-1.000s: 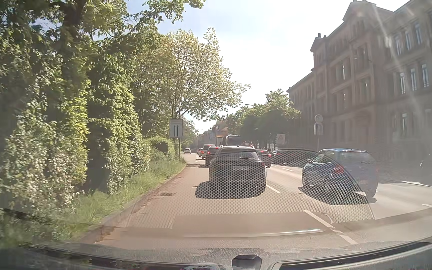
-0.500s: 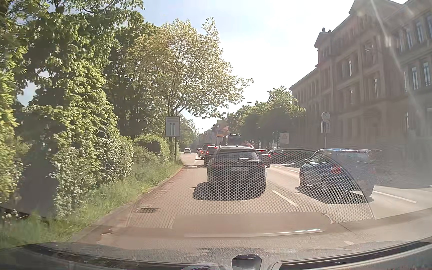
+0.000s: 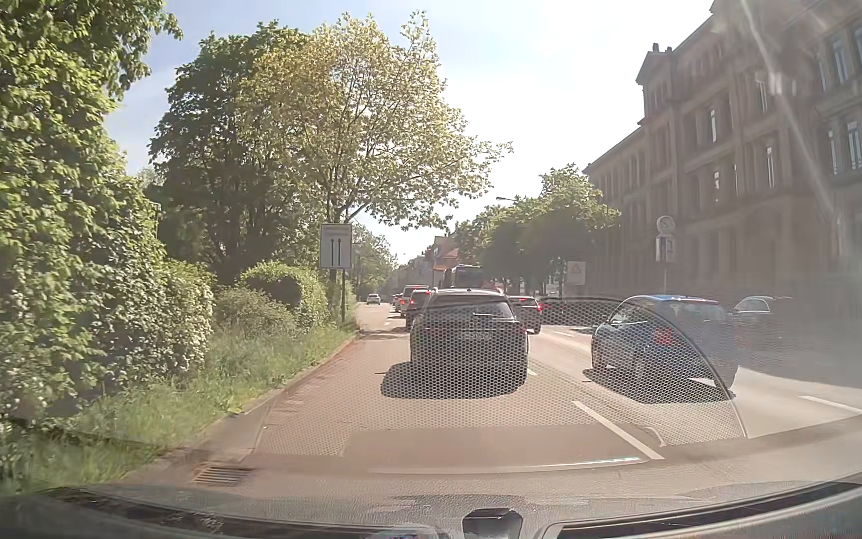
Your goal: Follow the waypoints while adhering to traffic rules and regulations
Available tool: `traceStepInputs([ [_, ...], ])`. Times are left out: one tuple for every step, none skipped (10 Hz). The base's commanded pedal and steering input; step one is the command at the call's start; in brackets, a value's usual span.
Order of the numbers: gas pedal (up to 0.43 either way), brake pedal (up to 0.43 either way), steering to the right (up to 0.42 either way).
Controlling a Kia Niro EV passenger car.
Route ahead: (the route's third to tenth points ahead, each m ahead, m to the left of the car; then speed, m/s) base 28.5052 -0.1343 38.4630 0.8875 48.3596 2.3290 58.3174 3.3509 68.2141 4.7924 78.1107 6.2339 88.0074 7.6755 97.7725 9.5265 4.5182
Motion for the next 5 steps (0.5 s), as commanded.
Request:
traceStepInputs([
  [0.000, 0.012, -0.003],
  [0.000, 0.000, -0.004],
  [0.000, 0.000, -0.004],
  [0.000, 0.000, -0.004],
  [0.000, 0.000, -0.005],
])
